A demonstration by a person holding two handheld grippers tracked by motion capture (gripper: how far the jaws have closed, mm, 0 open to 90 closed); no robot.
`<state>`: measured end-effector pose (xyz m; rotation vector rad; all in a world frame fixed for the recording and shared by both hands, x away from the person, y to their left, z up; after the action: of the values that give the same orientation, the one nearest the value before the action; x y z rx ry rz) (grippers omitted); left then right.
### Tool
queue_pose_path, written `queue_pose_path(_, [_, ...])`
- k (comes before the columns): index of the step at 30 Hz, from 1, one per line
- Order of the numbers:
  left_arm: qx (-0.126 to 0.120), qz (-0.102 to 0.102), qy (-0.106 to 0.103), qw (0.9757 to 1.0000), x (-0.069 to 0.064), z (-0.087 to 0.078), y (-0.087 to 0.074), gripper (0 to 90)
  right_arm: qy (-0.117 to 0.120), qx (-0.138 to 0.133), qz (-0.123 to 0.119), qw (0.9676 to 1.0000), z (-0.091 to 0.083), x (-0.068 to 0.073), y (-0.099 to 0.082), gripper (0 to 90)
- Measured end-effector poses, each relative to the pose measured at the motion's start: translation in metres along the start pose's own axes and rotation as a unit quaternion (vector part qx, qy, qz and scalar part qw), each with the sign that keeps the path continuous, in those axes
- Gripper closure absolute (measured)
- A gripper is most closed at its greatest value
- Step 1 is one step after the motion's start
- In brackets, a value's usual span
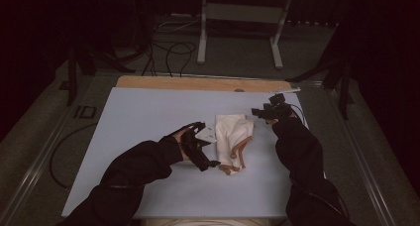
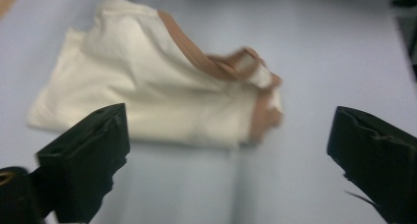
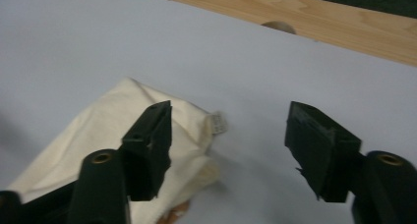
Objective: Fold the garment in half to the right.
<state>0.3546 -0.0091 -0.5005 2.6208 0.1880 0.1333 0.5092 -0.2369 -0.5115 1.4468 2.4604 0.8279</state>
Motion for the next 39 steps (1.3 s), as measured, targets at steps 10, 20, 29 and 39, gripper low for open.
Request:
queue_pose_path(10, [-0.003,-0.066,0.009,0.9978,-0.005,-0.010,-0.061,1.6,0.021,0.062,-0.017,0.9977,0.037,0.016,-0.019,53.3])
queue_pose_path(20, [-0.015,-0.117,0.015,0.9929,-0.014,-0.005,-0.105,1.4,-0.002,0.084,-0.005,0.9965,0.054,0.006,-0.038,53.3])
queue_pose_path(29, [-0.057,-0.159,0.060,0.9838,-0.006,-0.013,-0.122,1.3,-0.022,0.080,-0.047,0.9954,0.054,0.014,-0.039,84.9])
queue_pose_path(39, [-0.069,-0.170,0.071,0.9804,-0.004,-0.011,-0.126,1.3,-0.050,0.044,-0.073,0.9951,0.030,0.021,-0.017,86.2])
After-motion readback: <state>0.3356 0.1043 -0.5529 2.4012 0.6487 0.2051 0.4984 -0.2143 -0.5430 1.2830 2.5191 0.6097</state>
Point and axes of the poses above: each handheld gripper's, and its own axes: z roughly forward along the jaws, y roughly out of its top, x roughly to its left, the point moved 8 cm from there along z, roughly forward along the jaws, and after that the axes turned 15 degrees about x, right-handed, at the moved point
